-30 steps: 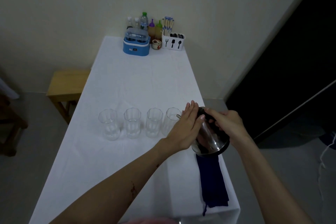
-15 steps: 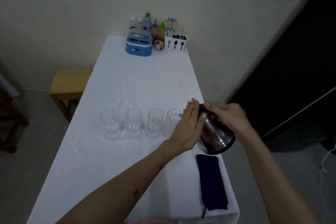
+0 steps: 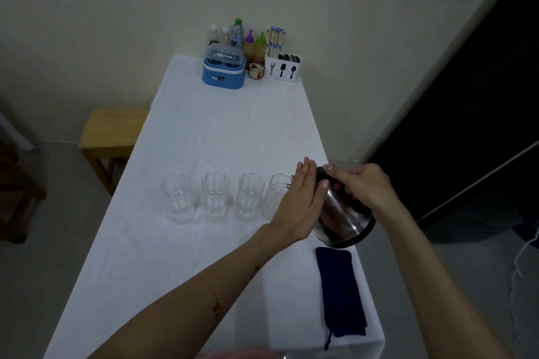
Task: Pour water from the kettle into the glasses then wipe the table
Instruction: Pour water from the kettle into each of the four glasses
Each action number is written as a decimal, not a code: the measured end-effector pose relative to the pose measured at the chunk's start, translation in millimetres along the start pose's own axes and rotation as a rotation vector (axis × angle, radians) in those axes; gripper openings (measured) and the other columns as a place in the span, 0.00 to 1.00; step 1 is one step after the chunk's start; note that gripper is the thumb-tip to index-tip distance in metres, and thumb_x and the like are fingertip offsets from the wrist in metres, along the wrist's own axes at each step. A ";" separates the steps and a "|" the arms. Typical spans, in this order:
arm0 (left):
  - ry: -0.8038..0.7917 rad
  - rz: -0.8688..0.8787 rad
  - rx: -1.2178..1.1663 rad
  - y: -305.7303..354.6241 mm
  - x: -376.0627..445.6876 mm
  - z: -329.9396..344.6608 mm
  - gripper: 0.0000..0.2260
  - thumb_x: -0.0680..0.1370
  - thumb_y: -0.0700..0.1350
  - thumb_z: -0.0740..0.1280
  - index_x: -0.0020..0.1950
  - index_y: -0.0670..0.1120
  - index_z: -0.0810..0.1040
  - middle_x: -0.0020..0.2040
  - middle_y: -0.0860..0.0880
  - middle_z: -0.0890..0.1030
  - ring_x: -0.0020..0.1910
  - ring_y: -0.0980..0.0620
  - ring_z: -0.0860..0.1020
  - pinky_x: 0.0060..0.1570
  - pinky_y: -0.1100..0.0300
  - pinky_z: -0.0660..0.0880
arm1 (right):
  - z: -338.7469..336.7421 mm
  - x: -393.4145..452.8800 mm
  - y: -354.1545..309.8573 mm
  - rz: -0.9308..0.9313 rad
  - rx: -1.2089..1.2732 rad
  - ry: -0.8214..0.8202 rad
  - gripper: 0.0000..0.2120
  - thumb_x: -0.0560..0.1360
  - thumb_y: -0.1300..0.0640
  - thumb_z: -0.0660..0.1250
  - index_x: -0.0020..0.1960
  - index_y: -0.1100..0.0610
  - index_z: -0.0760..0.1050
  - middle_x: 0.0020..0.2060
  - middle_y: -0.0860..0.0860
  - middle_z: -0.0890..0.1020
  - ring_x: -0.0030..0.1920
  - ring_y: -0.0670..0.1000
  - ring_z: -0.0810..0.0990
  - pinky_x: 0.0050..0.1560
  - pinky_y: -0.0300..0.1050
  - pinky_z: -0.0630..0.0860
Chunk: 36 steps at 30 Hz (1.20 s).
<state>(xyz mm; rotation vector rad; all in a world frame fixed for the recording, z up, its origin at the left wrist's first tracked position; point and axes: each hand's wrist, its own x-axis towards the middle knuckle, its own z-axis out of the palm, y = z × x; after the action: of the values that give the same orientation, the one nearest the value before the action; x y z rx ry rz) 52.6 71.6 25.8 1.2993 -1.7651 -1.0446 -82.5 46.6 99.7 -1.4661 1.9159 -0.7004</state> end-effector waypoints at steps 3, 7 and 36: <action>0.002 -0.003 0.004 -0.6 0.2 -0.3 0.26 0.84 0.52 0.47 0.79 0.44 0.45 0.80 0.50 0.44 0.78 0.56 0.41 0.76 0.59 0.41 | 1.4 0.7 -0.5 -0.006 -0.010 0.002 0.23 0.71 0.38 0.74 0.36 0.60 0.85 0.31 0.55 0.84 0.31 0.50 0.79 0.38 0.43 0.75; -0.006 -0.008 -0.012 -2.9 0.2 -0.9 0.26 0.84 0.52 0.47 0.79 0.44 0.45 0.80 0.49 0.44 0.78 0.56 0.41 0.75 0.60 0.41 | 2.3 0.2 -2.7 -0.004 -0.021 -0.004 0.24 0.71 0.39 0.74 0.35 0.61 0.84 0.28 0.53 0.81 0.30 0.50 0.78 0.36 0.43 0.74; -0.044 -0.003 0.014 -9.5 1.0 -2.6 0.27 0.84 0.54 0.46 0.79 0.44 0.44 0.80 0.49 0.43 0.78 0.55 0.41 0.76 0.57 0.41 | 6.1 -2.1 -4.1 0.020 -0.033 -0.011 0.24 0.71 0.38 0.73 0.36 0.61 0.84 0.28 0.54 0.80 0.30 0.52 0.77 0.33 0.42 0.72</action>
<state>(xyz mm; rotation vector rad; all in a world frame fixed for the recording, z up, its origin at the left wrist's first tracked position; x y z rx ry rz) 58.5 68.5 18.5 1.2972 -1.8064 -1.0715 -75.0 47.5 98.9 -1.4654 1.9397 -0.6529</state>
